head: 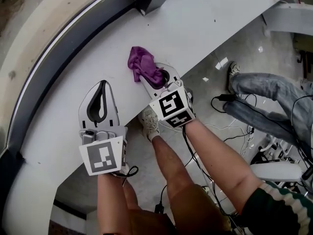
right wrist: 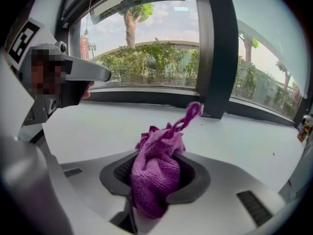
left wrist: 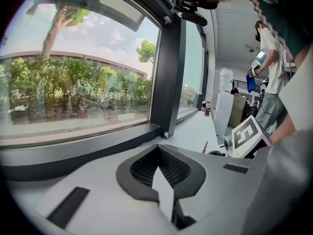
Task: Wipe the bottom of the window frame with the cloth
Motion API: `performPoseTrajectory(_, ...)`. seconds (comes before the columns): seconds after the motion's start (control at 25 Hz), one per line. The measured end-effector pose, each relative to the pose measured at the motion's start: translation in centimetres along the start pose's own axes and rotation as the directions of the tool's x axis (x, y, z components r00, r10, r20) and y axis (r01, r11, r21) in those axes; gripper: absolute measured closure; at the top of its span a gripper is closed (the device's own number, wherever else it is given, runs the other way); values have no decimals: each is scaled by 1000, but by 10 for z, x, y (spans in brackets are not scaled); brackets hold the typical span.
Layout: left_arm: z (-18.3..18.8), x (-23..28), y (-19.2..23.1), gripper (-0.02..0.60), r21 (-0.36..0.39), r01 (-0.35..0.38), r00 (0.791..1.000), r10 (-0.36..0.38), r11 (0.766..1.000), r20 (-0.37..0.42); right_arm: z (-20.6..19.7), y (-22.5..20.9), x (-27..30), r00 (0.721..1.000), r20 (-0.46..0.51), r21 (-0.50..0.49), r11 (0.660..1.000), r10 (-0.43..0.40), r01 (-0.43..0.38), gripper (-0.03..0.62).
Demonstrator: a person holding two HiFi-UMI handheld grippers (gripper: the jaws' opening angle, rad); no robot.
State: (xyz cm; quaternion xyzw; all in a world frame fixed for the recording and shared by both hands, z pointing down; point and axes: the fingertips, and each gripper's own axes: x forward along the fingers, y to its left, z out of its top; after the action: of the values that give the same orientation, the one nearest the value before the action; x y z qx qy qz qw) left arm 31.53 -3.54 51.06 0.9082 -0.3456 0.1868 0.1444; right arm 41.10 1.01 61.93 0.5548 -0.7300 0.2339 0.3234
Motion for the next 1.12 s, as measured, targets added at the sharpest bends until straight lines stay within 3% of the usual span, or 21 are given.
performPoseTrajectory(0.48,-20,-60,49,578,-41,-95,995,96,995,14,12,73,13,998,7,-46,997,69,-69,442)
performPoseTrajectory(1.12,-51,-138,116,578,-112,-214,976,218,970,22,32,176,34,985,-9,-133,976,174,-174,442)
